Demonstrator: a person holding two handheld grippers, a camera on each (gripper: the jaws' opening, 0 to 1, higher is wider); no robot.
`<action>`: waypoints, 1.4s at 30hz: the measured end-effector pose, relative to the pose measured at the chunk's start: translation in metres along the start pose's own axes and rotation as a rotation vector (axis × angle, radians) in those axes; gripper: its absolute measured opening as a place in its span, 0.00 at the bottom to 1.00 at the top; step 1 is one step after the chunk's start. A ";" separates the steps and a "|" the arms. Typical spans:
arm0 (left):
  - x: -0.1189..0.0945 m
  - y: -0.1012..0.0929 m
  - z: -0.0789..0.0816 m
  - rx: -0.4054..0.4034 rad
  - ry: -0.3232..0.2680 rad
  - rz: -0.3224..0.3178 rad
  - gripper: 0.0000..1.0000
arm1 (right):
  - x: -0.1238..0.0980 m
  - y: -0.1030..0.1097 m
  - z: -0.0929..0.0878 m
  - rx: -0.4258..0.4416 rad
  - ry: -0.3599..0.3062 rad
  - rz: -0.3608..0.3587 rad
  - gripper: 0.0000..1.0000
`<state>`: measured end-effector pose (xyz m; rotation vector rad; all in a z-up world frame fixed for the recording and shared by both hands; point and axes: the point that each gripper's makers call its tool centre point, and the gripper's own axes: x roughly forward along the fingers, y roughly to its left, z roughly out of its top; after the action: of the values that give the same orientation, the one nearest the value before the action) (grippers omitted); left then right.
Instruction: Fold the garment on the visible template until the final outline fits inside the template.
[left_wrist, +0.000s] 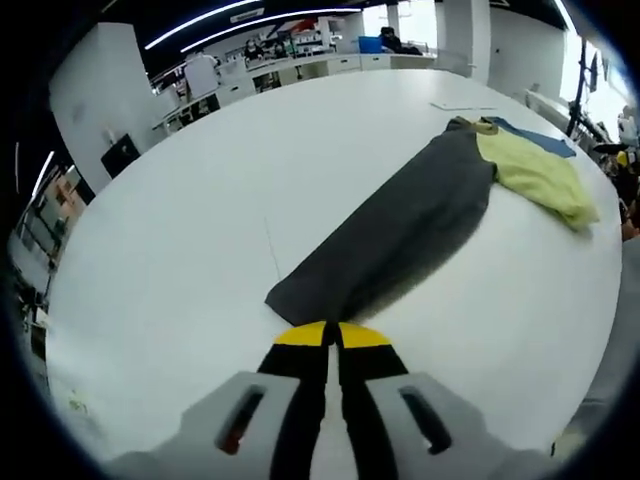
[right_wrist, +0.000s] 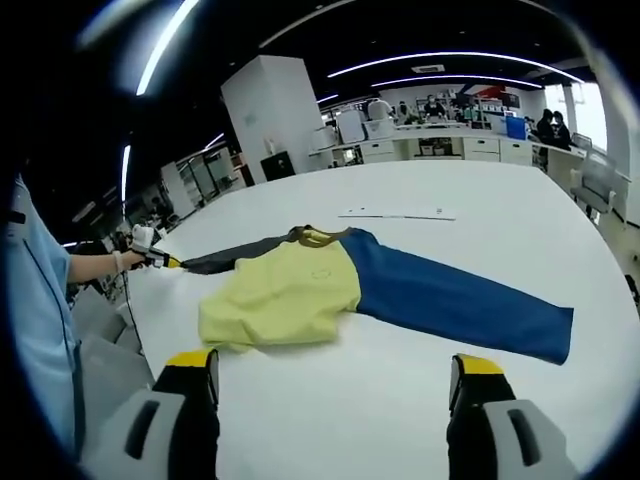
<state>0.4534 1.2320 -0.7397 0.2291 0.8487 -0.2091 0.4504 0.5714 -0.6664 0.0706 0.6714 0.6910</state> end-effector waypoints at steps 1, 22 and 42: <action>0.000 0.000 -0.001 0.008 0.006 0.000 0.00 | 0.000 0.000 0.000 0.000 -0.001 0.000 0.97; 0.018 0.003 -0.015 0.003 0.055 0.011 0.00 | -0.009 0.002 -0.004 0.016 -0.012 -0.016 0.97; -0.011 -0.031 0.032 -0.120 -0.277 -0.210 0.49 | -0.008 0.013 -0.009 0.023 -0.011 0.011 0.99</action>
<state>0.4604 1.1942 -0.7143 -0.0030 0.6063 -0.3760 0.4330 0.5749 -0.6657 0.0995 0.6691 0.6928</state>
